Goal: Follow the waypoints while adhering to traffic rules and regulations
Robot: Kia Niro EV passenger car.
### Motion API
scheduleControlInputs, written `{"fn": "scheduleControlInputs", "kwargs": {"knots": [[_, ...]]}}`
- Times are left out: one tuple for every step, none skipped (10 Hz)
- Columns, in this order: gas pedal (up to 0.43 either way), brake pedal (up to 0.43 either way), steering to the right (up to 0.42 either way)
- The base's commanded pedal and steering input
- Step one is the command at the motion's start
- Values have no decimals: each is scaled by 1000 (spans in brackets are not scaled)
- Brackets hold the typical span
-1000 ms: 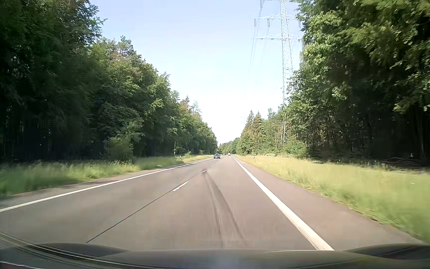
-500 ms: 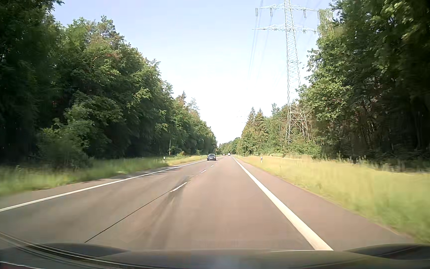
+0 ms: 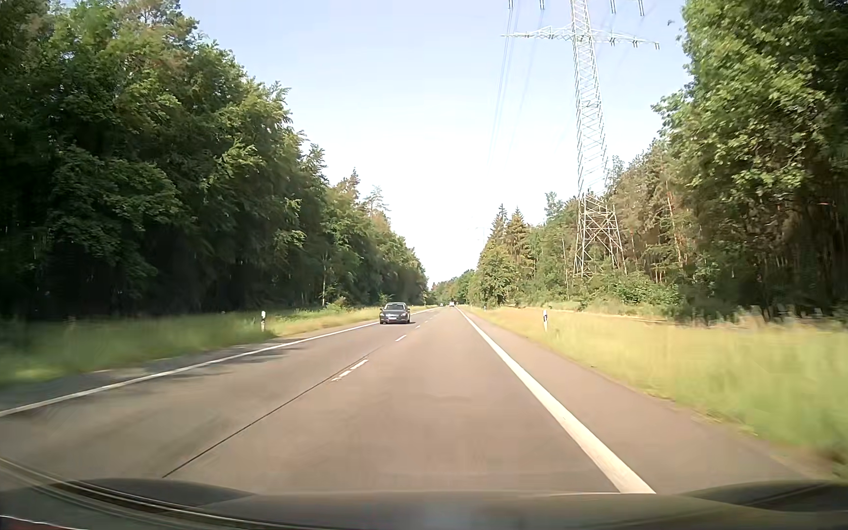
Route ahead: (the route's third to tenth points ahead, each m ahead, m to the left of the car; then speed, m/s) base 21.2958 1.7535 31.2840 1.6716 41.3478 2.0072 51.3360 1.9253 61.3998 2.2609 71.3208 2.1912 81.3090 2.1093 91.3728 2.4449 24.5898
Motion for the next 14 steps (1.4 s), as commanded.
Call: {"fn": "scheduleControlInputs", "kwargs": {"knots": [[209,30,0],[209,30,0],[209,30,0],[209,30,0],[209,30,0],[209,30,0],[209,30,0],[209,30,0],[209,30,0],[209,30,0],[209,30,0],[209,30,-1],[209,30,-1],[209,30,-1]]}}
